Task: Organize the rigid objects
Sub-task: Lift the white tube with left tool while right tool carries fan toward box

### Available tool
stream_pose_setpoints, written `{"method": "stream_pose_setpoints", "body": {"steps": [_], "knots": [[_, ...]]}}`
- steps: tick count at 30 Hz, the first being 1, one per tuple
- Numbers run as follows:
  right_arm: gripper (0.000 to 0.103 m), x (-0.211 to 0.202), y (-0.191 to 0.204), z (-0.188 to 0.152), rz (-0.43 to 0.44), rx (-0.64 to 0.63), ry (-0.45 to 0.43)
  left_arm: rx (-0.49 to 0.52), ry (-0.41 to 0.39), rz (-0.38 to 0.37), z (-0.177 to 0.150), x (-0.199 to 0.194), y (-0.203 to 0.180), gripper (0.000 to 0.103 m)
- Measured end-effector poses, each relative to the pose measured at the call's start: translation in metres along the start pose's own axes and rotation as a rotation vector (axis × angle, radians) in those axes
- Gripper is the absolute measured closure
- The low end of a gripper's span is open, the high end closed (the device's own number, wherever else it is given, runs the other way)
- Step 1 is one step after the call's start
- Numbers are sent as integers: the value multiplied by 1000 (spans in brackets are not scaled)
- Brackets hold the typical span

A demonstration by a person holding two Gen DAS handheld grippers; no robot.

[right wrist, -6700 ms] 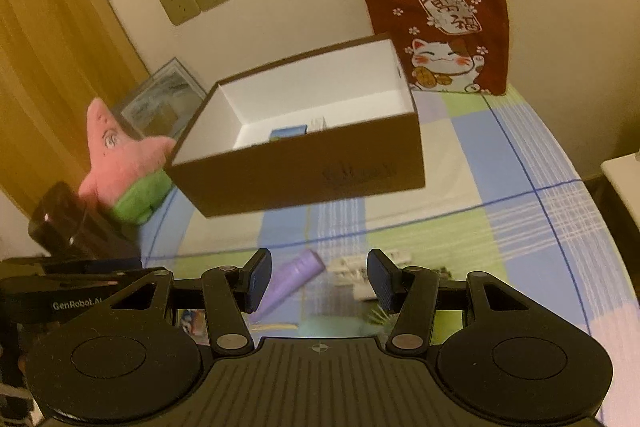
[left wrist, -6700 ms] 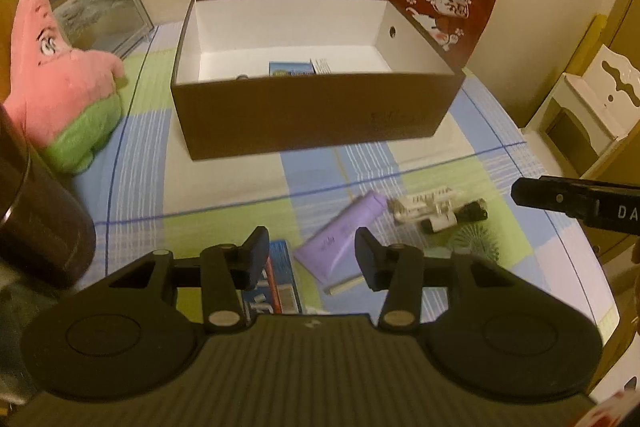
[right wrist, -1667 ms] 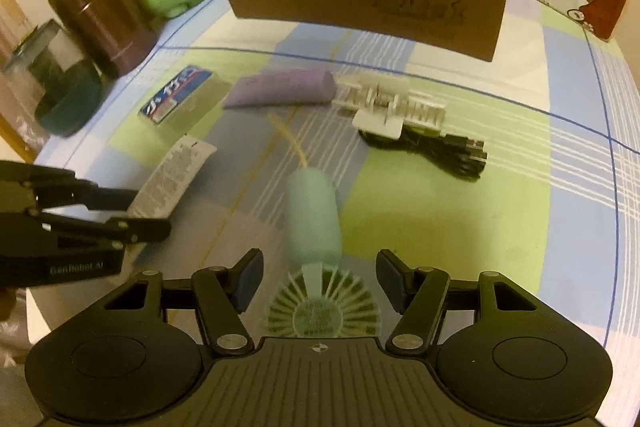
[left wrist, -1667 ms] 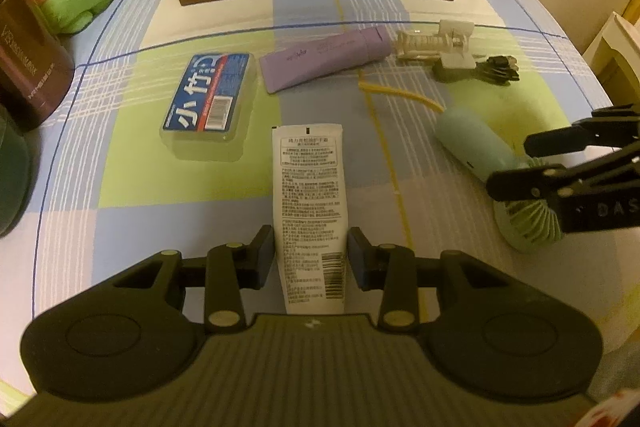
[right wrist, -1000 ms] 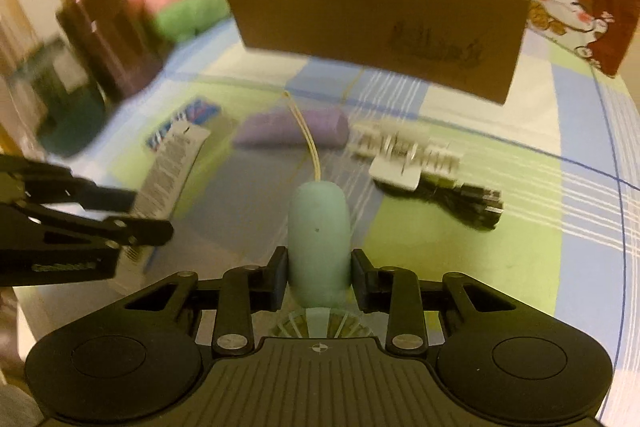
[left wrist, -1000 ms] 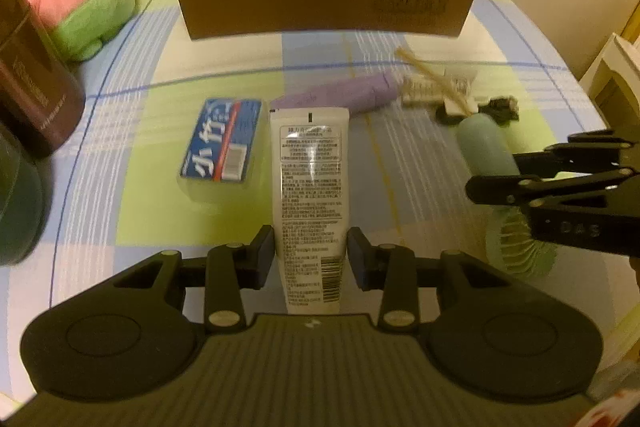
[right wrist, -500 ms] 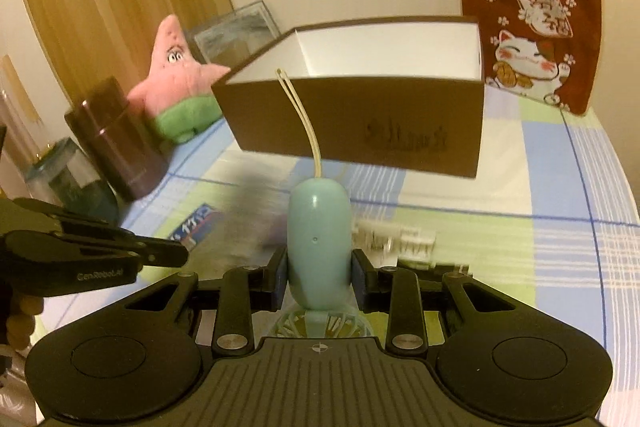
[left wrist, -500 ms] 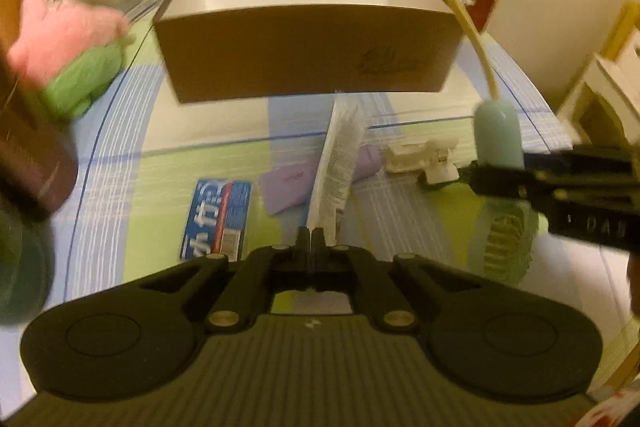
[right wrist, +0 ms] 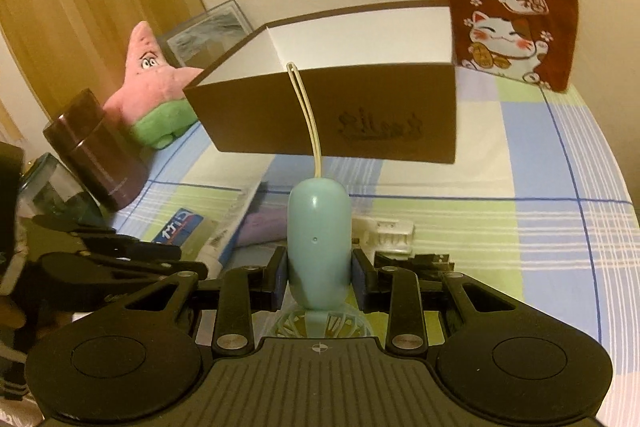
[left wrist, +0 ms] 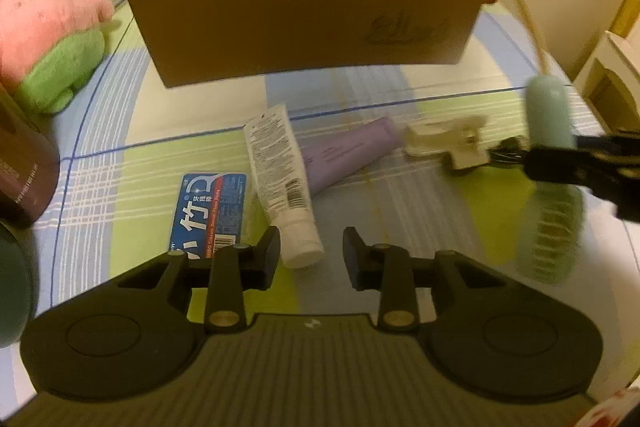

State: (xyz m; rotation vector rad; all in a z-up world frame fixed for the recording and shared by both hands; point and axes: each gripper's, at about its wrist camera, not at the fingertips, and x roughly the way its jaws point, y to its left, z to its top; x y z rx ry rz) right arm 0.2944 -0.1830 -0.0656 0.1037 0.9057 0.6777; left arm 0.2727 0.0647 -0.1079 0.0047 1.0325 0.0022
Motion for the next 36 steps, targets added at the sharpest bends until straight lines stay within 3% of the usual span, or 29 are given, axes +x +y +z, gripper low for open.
{"method": "stream_pose_setpoints", "body": {"steps": [6,11,18,23,36], "knots": [[70,1,-7,-1,-13,29,12,-69,54,-11,14,28,14,72],[70,4,-12,1,-24,43,18,-67,81,2,24,45,15,71],[70,7,-14,1,-27,59,30,-59,107,14,14,38,11,74],[70,9,-16,0,-26,70,37,-83,162,-31,-1,29,11,71],[70,6,-14,-1,-32,67,29,-13,123,6,12,35,5,72]]}}
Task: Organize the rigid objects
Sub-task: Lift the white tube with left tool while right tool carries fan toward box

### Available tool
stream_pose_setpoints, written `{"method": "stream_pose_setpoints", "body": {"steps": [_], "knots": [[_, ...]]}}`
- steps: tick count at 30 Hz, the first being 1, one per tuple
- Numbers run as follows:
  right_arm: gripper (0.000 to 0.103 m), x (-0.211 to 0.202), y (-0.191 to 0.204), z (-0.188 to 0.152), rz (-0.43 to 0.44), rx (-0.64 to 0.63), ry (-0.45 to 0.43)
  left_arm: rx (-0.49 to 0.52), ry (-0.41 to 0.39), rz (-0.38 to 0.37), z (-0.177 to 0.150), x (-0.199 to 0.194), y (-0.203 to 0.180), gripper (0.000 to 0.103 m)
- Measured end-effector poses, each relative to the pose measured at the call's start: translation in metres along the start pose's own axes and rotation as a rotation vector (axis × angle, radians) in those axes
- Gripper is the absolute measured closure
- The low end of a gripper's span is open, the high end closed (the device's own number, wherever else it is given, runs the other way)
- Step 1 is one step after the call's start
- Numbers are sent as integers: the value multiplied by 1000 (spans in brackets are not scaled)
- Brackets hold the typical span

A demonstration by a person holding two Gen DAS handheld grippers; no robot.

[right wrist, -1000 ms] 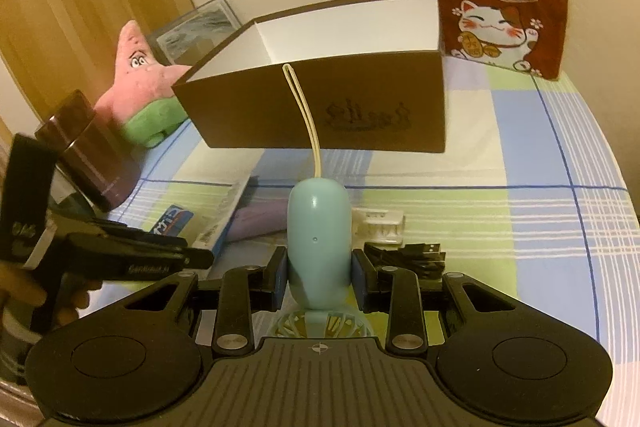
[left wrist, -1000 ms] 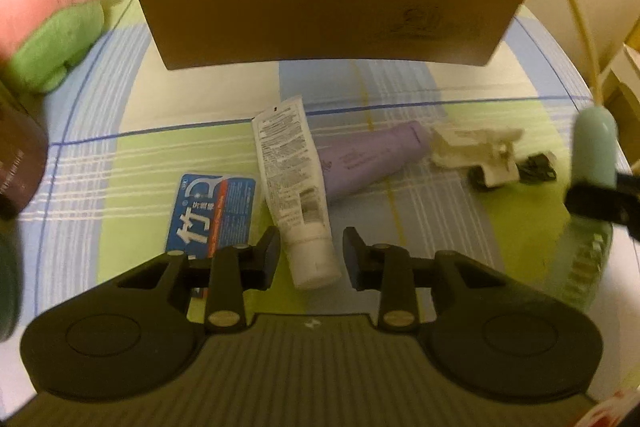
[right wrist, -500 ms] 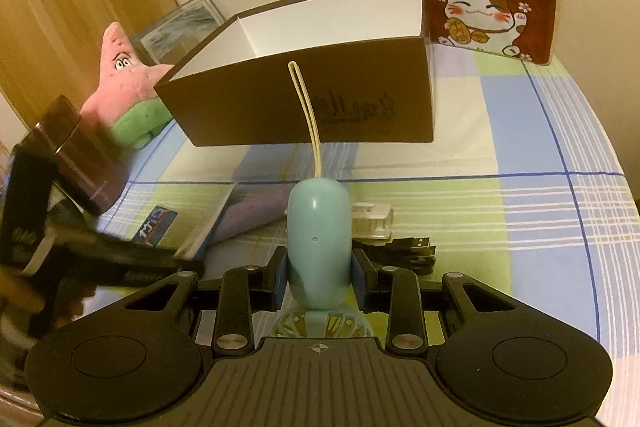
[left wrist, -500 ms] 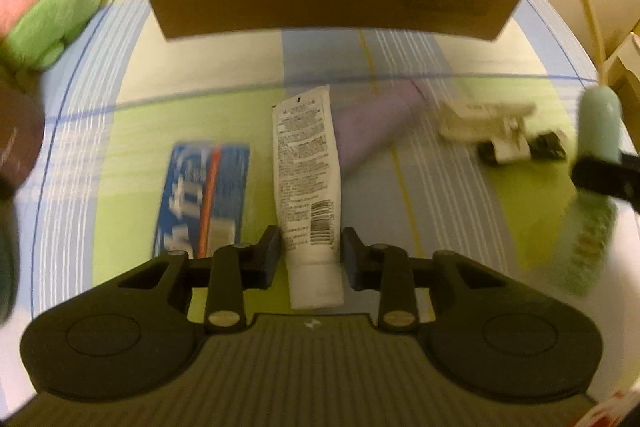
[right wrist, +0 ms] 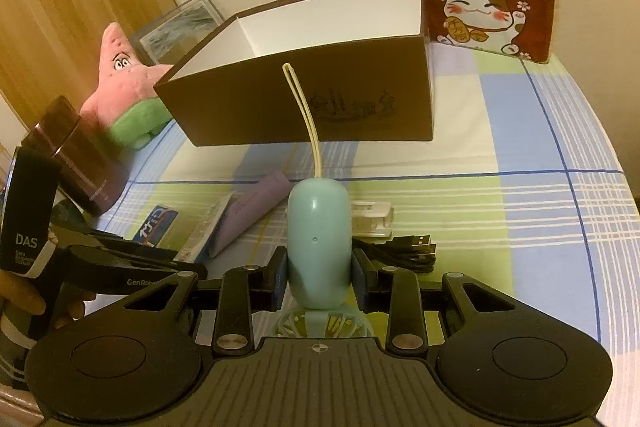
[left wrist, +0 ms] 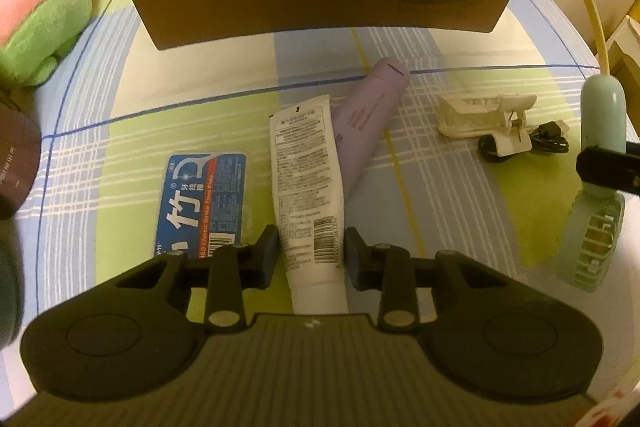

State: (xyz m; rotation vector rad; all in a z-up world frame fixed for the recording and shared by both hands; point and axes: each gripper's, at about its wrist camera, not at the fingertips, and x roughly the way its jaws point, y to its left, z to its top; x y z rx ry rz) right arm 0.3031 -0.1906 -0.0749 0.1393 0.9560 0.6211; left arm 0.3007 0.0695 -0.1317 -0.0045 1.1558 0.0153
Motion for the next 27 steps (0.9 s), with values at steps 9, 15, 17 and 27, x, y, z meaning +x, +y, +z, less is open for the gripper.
{"method": "stream_pose_setpoints", "body": {"steps": [9,15,17,27], "knots": [[70,-7,4,5,10,-3,-22,-4,-68,-4,-4,-28,4,72],[70,-12,9,14,23,-12,-47,-15,-128,-3,-1,-55,9,72],[70,-13,10,19,27,-14,-56,-17,-151,0,2,-63,12,72],[70,-14,8,56,47,-12,-97,5,-265,19,38,-94,21,72]]}}
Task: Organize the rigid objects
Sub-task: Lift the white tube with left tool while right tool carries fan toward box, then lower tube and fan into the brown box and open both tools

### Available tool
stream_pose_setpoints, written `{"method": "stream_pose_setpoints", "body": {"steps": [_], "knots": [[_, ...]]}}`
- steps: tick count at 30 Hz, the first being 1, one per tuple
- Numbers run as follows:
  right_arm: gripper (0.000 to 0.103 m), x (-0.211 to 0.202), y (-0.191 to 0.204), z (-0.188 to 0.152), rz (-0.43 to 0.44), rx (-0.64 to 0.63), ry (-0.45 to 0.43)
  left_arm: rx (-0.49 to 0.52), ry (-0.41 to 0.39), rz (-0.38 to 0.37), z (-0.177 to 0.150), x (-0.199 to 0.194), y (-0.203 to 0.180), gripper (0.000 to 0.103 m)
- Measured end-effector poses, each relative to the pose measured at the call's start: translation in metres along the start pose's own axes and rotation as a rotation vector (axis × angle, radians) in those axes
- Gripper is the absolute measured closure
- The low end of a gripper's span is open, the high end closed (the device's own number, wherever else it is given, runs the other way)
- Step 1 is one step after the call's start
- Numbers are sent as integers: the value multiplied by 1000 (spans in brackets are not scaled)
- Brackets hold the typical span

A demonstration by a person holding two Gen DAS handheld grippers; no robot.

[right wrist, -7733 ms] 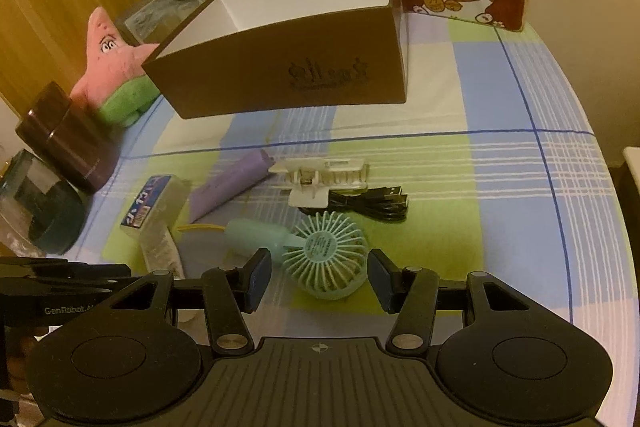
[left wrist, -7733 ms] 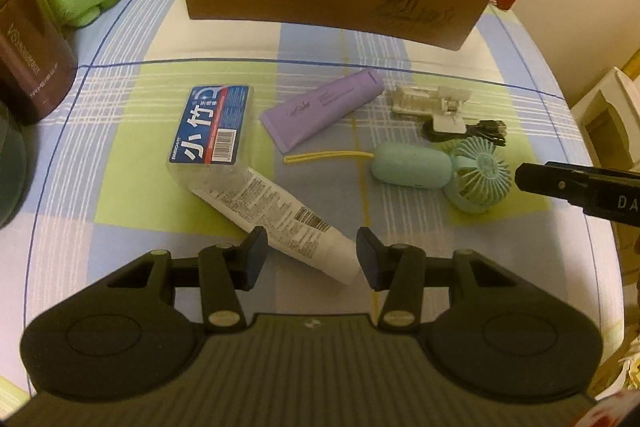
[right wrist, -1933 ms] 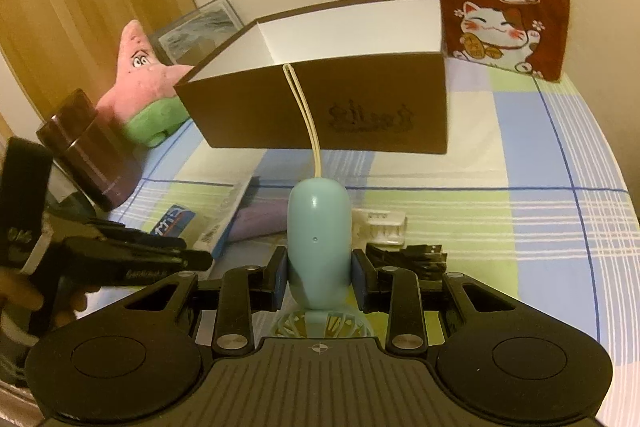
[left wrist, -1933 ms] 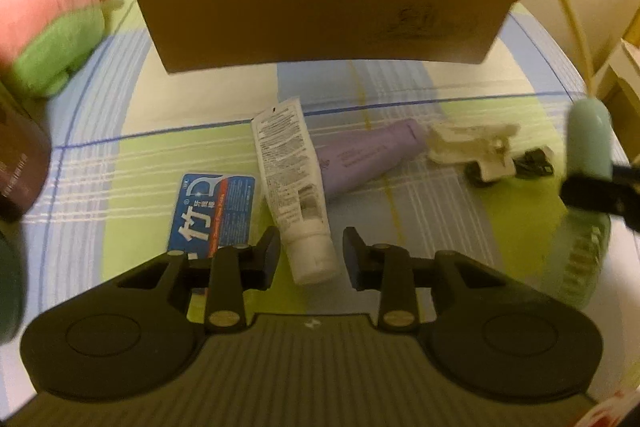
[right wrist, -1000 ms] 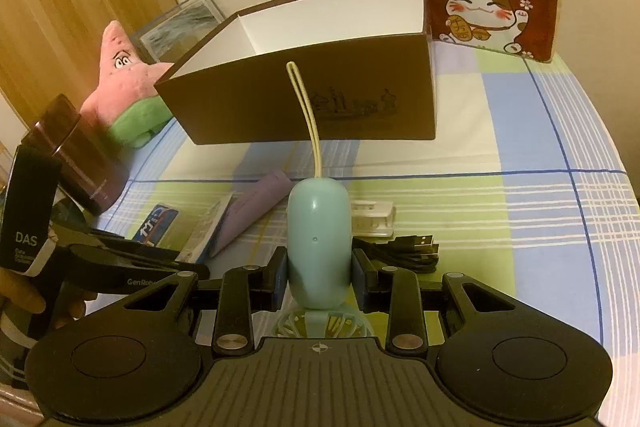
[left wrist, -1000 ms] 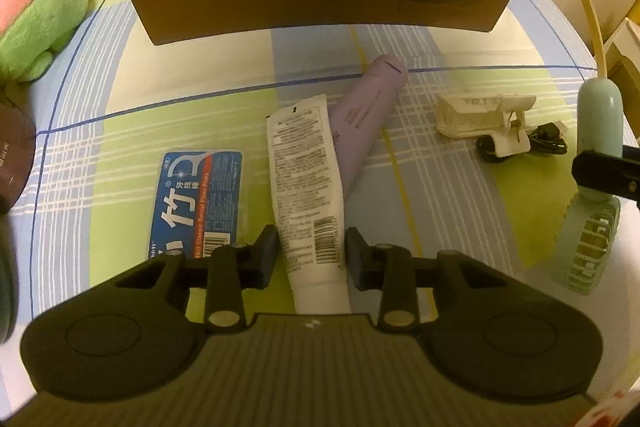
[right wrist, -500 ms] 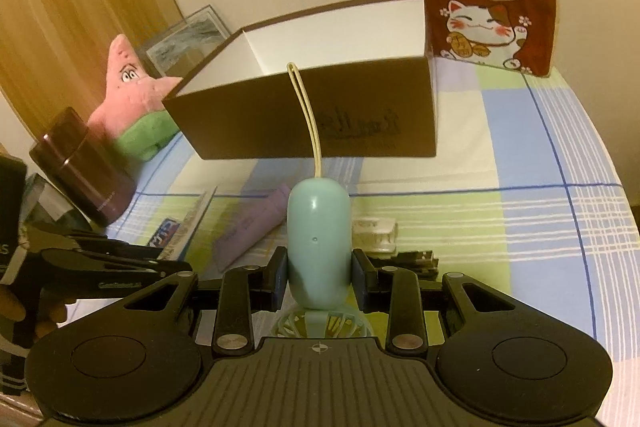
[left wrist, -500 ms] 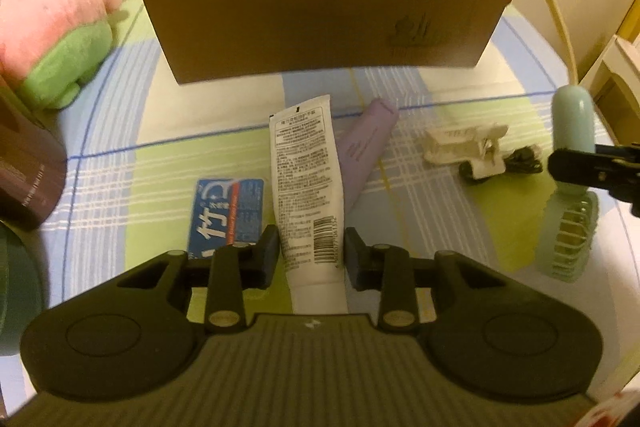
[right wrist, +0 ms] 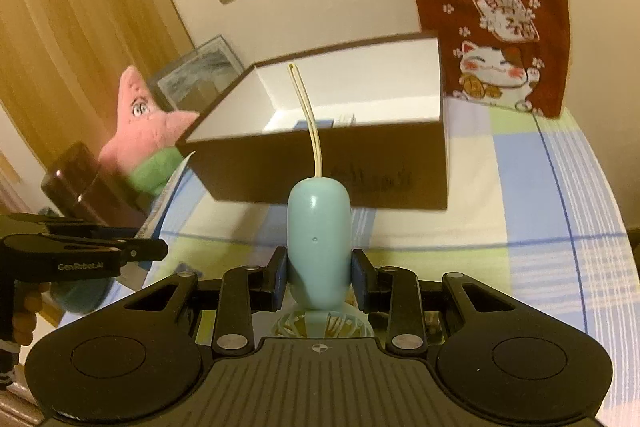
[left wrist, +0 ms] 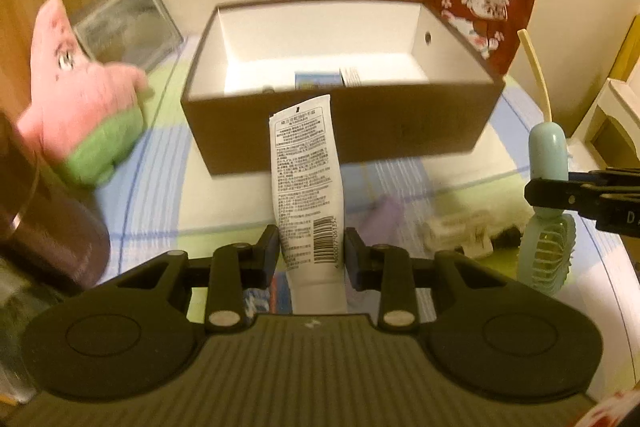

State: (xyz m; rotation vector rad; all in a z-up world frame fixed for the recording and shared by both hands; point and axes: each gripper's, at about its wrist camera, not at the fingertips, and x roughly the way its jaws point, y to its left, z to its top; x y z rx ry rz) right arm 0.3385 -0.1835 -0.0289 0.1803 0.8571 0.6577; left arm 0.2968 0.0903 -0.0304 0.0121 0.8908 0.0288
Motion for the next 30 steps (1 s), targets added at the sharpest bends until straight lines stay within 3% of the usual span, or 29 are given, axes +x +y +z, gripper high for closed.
{"method": "stream_pose_setpoints", "body": {"steps": [16,22,30], "knots": [[70,29,-8,115,2,-29,-151,74,-122,63,110,29,16,72],[70,48,-16,147,-32,-34,-176,83,-119,94,144,57,28,72],[70,85,-31,161,-94,-32,-148,87,-74,110,163,101,37,72]]}}
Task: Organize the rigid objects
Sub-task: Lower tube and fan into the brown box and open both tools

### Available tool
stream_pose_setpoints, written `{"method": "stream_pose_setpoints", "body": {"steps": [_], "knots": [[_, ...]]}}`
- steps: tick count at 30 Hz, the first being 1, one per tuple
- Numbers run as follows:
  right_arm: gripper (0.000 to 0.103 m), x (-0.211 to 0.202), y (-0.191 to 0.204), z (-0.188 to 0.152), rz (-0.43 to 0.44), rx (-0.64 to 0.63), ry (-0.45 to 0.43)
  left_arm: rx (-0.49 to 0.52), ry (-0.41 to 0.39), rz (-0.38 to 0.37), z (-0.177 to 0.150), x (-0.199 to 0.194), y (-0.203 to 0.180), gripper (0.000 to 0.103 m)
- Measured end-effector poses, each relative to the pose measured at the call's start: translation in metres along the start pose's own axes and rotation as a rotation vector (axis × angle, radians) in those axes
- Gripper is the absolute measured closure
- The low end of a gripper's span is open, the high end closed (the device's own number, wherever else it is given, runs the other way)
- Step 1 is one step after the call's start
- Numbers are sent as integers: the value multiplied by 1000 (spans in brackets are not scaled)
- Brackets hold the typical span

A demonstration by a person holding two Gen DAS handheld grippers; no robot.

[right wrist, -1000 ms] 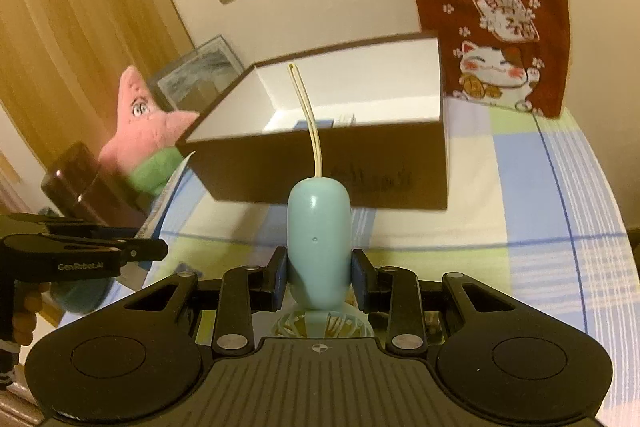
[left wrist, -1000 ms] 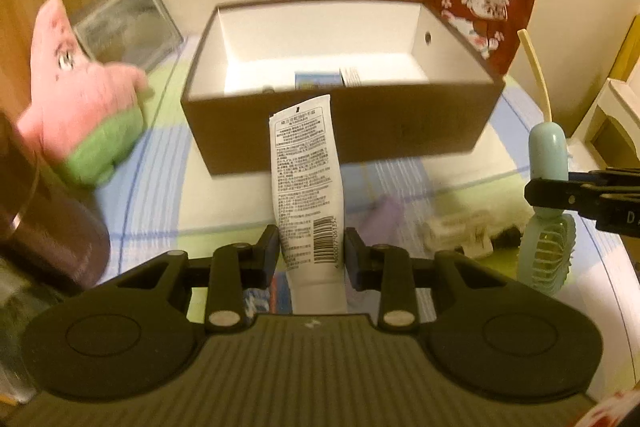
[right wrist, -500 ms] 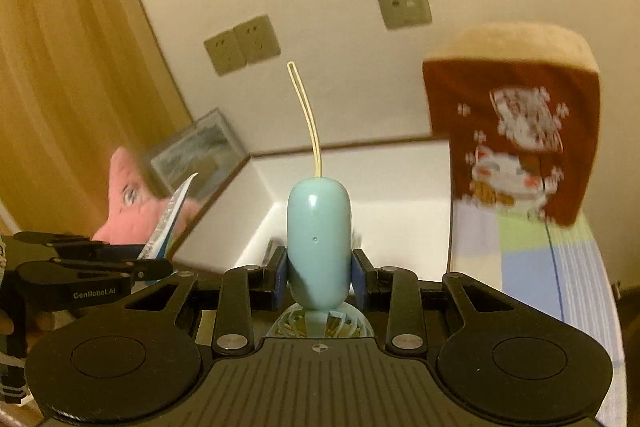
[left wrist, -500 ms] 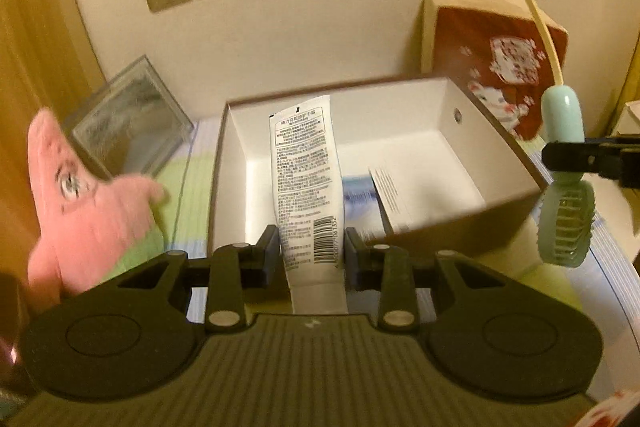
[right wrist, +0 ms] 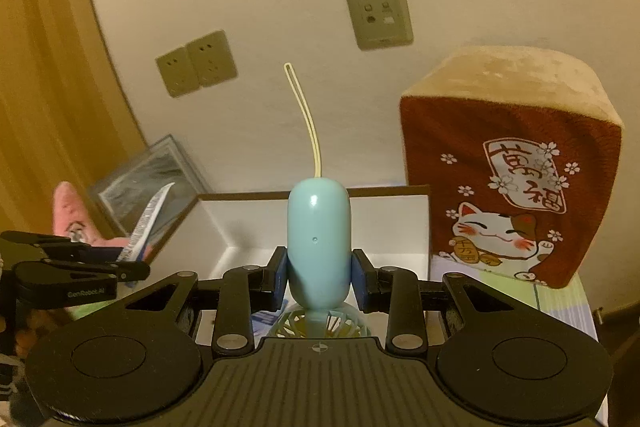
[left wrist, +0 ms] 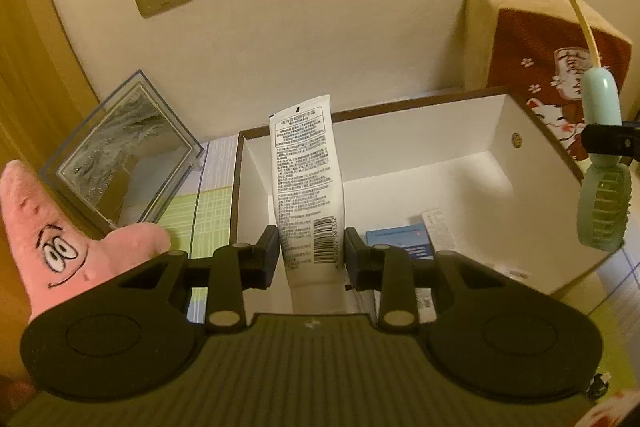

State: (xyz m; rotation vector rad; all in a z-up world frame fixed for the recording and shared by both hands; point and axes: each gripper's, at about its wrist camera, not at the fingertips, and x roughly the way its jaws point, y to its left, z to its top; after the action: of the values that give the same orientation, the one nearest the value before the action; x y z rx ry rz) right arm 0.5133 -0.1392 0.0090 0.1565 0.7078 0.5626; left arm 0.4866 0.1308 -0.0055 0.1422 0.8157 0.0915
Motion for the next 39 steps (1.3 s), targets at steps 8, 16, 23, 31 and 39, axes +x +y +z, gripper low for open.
{"method": "stream_pose_setpoints", "body": {"steps": [8,16,23,31,39], "knots": [[70,34,-11,-11,-44,19,72,2,101,2,-5,46,3,72],[70,58,-17,-27,-107,4,158,29,199,16,-20,79,1,71],[70,66,-17,-30,-137,-20,192,47,210,4,-25,90,0,70],[70,74,-14,-29,-158,-46,213,20,168,-9,-15,83,5,66],[70,77,-13,-24,-186,-60,177,12,151,-31,-11,72,6,66]]}}
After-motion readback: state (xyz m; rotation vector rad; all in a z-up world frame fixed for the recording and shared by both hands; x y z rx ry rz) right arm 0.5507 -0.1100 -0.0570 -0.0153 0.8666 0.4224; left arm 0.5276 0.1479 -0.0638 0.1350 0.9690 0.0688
